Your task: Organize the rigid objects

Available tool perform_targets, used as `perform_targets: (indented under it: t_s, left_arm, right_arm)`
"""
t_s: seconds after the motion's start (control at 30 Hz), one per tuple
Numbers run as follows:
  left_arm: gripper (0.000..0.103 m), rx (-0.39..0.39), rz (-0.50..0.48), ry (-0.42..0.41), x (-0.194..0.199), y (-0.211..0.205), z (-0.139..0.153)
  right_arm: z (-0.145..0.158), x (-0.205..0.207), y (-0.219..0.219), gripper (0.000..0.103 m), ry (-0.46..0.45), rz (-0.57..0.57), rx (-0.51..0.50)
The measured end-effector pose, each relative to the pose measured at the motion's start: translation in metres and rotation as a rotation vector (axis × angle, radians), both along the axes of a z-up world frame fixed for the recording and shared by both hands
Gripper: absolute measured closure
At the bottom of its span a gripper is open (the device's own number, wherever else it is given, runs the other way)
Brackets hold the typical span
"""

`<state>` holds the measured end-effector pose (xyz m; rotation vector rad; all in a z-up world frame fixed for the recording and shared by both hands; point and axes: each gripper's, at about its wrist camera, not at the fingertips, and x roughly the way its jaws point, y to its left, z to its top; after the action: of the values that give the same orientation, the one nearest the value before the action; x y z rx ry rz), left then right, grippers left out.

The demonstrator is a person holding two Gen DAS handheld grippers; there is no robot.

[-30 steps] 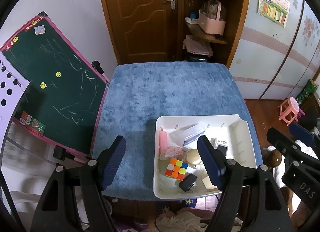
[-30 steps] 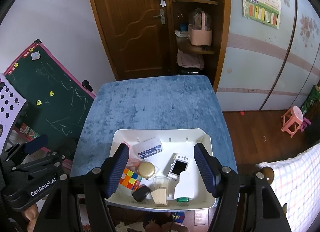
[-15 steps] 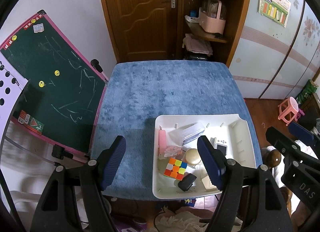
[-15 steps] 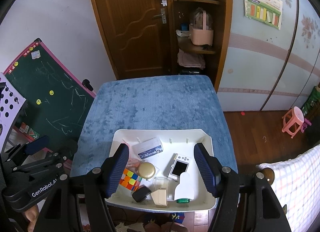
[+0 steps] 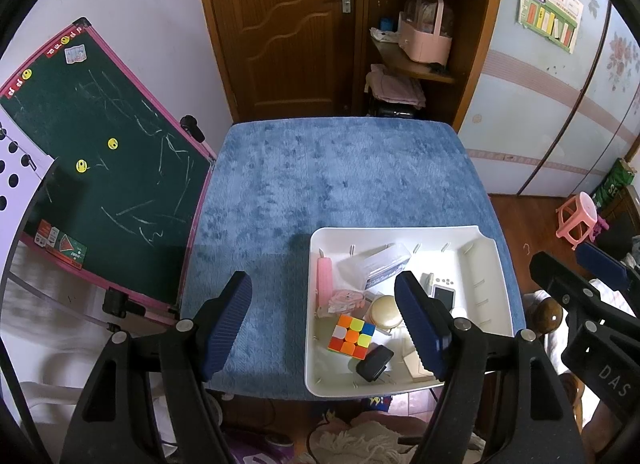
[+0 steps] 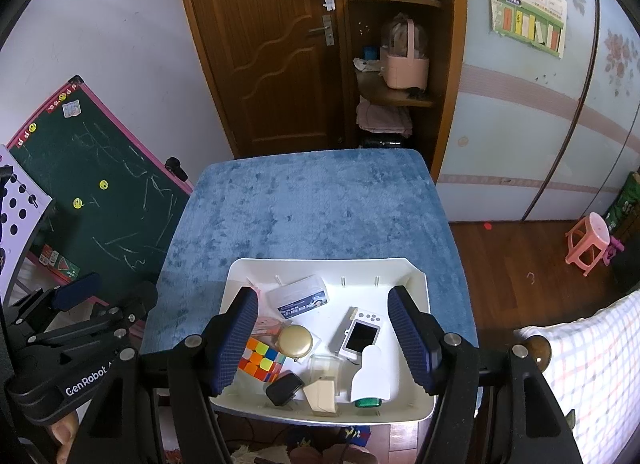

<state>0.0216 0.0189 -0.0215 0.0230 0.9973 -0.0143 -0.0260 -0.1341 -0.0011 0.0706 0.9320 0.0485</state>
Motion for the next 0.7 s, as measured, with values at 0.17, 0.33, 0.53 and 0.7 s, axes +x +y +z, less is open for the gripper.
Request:
perform_targets:
  t_s: [0.17, 0.33, 0.53, 0.7]
  left_arm:
    - [0.026, -0.001, -0.001, 0.002, 0.0008, -0.0002, -0.0003]
    - [0.026, -0.001, -0.002, 0.001, 0.0009, -0.0002, -0.0002]
    - [0.026, -0.002, -0.002, 0.001, 0.0007, -0.0009, -0.0006]
    - [0.026, -0.001, -0.001, 0.002, 0.0001, -0.0023, -0.0013]
  right_arm:
    - [-0.0003, 0.0007, 0.0010, 0.035, 0.000, -0.002, 0.000]
    - [0.0002, 0.0003, 0.0009, 0.035, 0.000, -0.002, 0.000]
    - [0.0003, 0.0006, 0.0003, 0.035, 0.002, -0.001, 0.001]
    - [-0.0017, -0.0002, -0.0013, 0.035, 0.001, 0.000, 0.002]
